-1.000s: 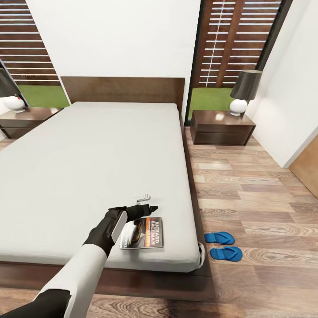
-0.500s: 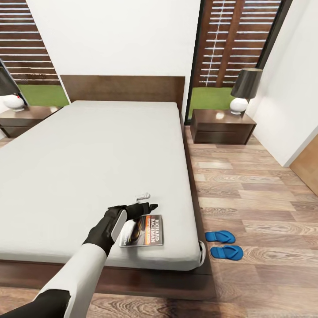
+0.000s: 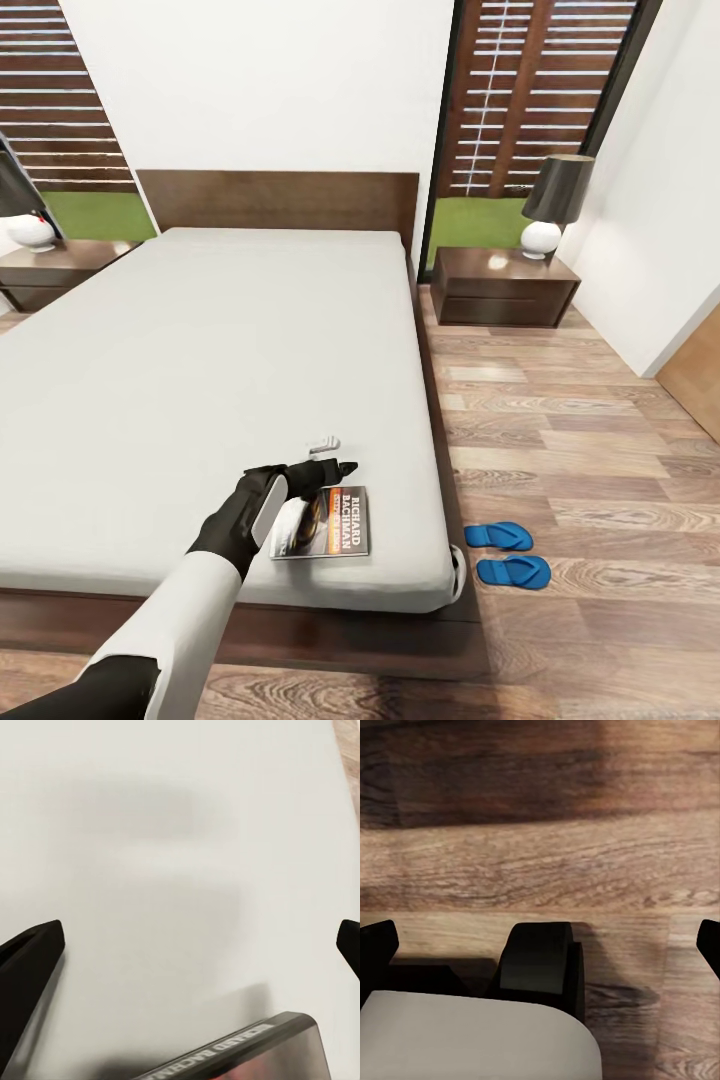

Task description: In the bedroom, move the book from the bed onto either nightstand, and place the two sandals side by side next to the bed.

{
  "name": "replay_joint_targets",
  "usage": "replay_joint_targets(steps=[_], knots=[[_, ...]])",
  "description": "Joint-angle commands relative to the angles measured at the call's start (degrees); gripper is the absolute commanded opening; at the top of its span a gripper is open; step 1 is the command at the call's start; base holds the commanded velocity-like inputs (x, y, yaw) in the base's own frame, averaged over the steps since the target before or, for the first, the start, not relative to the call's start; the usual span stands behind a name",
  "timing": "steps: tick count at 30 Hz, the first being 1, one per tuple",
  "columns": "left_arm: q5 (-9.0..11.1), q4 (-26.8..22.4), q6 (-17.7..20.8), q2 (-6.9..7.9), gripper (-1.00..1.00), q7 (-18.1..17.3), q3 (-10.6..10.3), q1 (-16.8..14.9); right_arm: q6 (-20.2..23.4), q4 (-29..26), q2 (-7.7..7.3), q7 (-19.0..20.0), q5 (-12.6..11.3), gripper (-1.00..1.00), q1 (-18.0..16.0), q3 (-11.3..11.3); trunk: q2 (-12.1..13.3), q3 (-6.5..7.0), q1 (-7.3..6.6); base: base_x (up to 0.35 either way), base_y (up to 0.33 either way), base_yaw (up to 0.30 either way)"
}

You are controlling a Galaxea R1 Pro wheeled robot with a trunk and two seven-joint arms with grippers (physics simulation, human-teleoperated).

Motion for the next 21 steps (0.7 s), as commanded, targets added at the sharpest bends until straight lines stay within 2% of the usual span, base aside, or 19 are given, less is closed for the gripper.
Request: replay_joint_targets(steps=[1, 7, 13, 21], knots=[[0.3, 1.1, 0.5, -0.03, 1.00, 0.1, 0.1, 0.0, -0.1, 0.2, -0.04, 0.1, 0.6, 1.00, -0.1, -0.5, 0.0, -0.05, 0.00, 0.000, 0.000, 0.000], [0.3, 1.1, 0.4, -0.03, 1.00, 0.2, 0.1, 0.0, -0.1, 0.2, -0.04, 0.1, 0.6, 1.00, -0.1, -0.5, 0.0, -0.05, 0.00, 0.000, 0.000, 0.000], [0.3, 1.1, 0.5, -0.03, 1.00, 0.1, 0.1, 0.0, -0.1, 0.2, -0.04, 0.1, 0.6, 1.00, -0.1, -0.5, 0.0, -0.05, 0.00, -0.165, 0.000, 0.000], [0.3, 1.1, 0.5, -0.03, 1.00, 0.1, 0.1, 0.0, -0.1, 0.2, -0.04, 0.1, 0.6, 1.00, -0.1, -0.5, 0.0, -0.05, 0.00, -0.022, 0.000, 0.000]])
